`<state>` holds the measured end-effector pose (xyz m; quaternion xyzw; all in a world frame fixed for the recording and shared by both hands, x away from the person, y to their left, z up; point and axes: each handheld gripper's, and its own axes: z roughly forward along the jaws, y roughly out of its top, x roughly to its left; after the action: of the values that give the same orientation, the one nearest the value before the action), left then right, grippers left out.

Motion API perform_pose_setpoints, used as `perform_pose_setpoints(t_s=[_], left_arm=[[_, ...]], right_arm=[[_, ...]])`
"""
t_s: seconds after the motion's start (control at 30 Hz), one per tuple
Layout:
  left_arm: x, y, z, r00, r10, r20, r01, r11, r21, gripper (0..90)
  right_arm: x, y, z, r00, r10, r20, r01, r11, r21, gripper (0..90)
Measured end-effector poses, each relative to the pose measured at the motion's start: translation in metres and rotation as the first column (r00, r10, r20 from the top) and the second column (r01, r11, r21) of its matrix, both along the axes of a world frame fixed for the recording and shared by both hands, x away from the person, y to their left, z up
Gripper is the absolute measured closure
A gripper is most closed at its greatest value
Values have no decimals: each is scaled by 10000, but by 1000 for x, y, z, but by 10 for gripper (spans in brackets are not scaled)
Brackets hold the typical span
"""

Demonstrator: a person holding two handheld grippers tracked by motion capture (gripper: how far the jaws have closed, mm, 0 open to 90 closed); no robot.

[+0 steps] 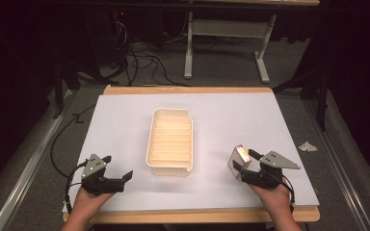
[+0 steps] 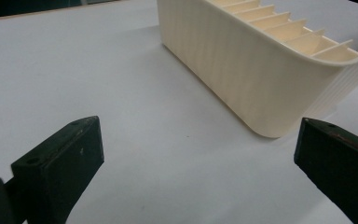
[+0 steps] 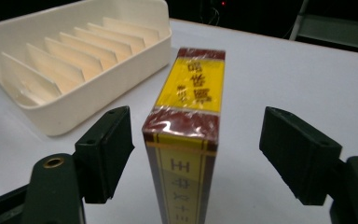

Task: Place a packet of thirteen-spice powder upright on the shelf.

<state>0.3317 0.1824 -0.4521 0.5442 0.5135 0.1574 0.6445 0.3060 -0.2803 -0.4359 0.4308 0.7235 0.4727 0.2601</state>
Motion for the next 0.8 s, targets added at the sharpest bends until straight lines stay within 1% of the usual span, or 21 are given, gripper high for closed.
perform_pose_setpoints(t_s=[0.07,0.13,0.2,0.23,0.3,0.43,0.53,0.57,0.6,0.63,0.77,0.8], left_arm=[[0,0,-1,10000,14,-27,-13,10000,10,22],[-1,0,-1,10000,-41,-6,41,9999,95,22],[0,0,0,10000,-33,-2,33,10000,22,23],[0,0,0,10000,-33,-2,33,10000,22,23],[-1,0,-2,10000,-60,-32,60,9999,105,23],[0,0,0,10000,-10,-6,10,10000,-36,23],[-1,-1,-1,10000,-61,-21,61,9999,91,23],[-1,-1,-1,10000,-74,-1,74,9999,84,23],[-1,-1,0,10000,-54,17,54,10000,46,23],[-1,-1,0,10000,-36,5,36,10000,30,23],[-1,-2,-2,9999,-96,-60,97,9999,84,24],[-1,-2,-1,9999,-110,-47,110,9999,42,24]], right_arm=[[1,1,-2,10000,43,-84,-44,9998,-168,291],[1,1,-3,9998,51,-205,-53,9999,-97,310],[1,2,-4,9998,66,-198,-70,9998,-199,339],[1,2,-4,9998,66,-198,-70,9998,-199,339],[1,1,-4,9998,-35,-197,32,9998,-188,355],[-1,0,-2,10000,-84,28,85,9999,-121,424],[-1,-2,-1,9999,-151,43,151,9999,-4,463],[-2,-3,-1,9999,-150,74,150,9999,56,480],[-2,-4,0,9999,-57,104,55,9999,136,515],[-2,-4,0,9999,-57,104,55,9999,136,515],[-3,-5,2,9998,-16,182,12,9997,237,592],[-4,-5,3,9997,-20,224,16,9998,210,609]])
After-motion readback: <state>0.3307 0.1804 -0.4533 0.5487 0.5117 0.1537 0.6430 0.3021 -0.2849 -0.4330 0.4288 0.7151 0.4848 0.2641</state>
